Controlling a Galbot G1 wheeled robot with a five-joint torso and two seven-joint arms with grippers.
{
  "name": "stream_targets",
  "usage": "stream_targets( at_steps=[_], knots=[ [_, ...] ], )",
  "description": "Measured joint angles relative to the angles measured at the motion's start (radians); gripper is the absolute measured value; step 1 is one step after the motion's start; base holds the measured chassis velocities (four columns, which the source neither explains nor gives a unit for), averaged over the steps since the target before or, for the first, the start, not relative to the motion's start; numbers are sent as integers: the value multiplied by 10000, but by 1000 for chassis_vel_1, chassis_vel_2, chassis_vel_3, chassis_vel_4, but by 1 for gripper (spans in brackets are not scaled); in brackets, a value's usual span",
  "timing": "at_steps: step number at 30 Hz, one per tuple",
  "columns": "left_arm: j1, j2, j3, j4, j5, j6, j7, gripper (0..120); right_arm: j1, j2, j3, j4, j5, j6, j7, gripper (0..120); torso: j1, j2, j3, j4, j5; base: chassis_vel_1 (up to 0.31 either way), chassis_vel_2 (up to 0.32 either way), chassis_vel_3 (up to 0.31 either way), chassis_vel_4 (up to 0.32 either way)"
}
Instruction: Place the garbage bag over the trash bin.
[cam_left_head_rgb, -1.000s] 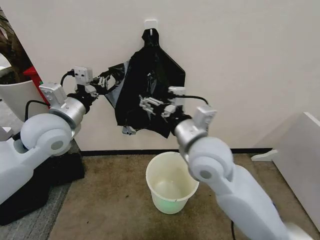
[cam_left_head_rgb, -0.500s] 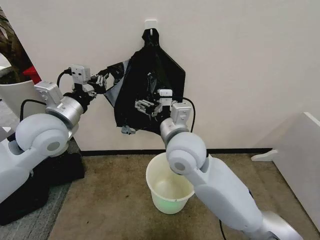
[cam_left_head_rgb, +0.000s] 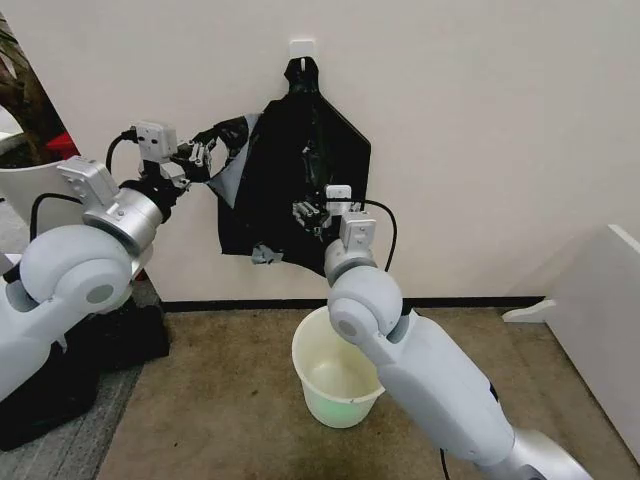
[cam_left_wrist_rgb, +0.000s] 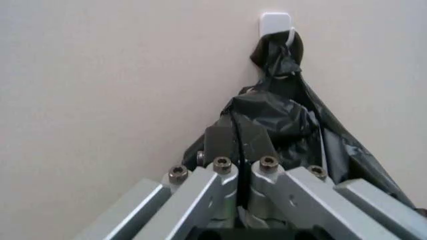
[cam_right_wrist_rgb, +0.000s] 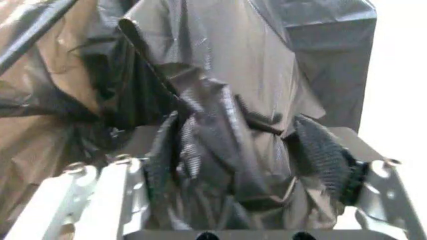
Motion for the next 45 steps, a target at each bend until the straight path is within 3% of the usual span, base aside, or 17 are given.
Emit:
stream_targets(
  at_steps=[9,14,17,25,28,29,31,34,35,39,45],
  knots=[
    [24,-11,-45,78,-40,-51,-138,0,-151,-289,457,212,540,257,-87,29,0,0,0,0,0,0,0,0,0],
    [280,-12,-80,0,-44,-56,-207,0,-194,-411,714,295,704,401,-266,5,0,0,0,0,0,0,0,0,0],
    [406,5,-100,-21,-45,-56,-233,0,-203,-422,802,312,721,452,-345,0,0,0,1,0,1,0,0,0,0],
    [1399,239,-293,-452,-299,-52,-358,0,-413,-729,1230,797,1237,627,-553,0,0,0,1,1,1,0,0,0,0],
    [2887,300,-771,-993,-339,-41,-472,0,-1099,-1139,1460,1253,1396,649,-712,0,0,0,1,0,-7,0,0,0,0],
    [3798,219,-1300,-1285,-157,-45,-513,0,-1737,-1338,1603,1502,1397,679,-842,0,0,1,1,1,-1,0,0,0,0],
    [4302,121,-1486,-1468,9,-45,-547,0,-2175,-1442,1689,1662,1375,722,-899,0,0,1,0,4,14,0,0,0,0],
    [5359,-274,-1597,-2002,361,1,-656,0,-3747,-1654,2096,2411,1206,760,-1231,0,0,0,0,1,-7,0,0,0,0],
    [5467,-406,-1574,-2108,397,38,-693,0,-4263,-1698,2239,2753,1088,766,-1400,0,-1,1,-2,-5,9,0,0,0,0],
    [5340,-453,-1447,-2101,412,80,-693,0,-4920,-1778,2408,3237,908,887,-1604,0,0,0,-1,-3,-4,0,0,0,0],
    [4858,21,-1431,-2074,406,88,-566,0,-5212,-1845,2581,3747,861,1133,-1841,0,0,1,0,0,1,0,0,0,0]
  ],
)
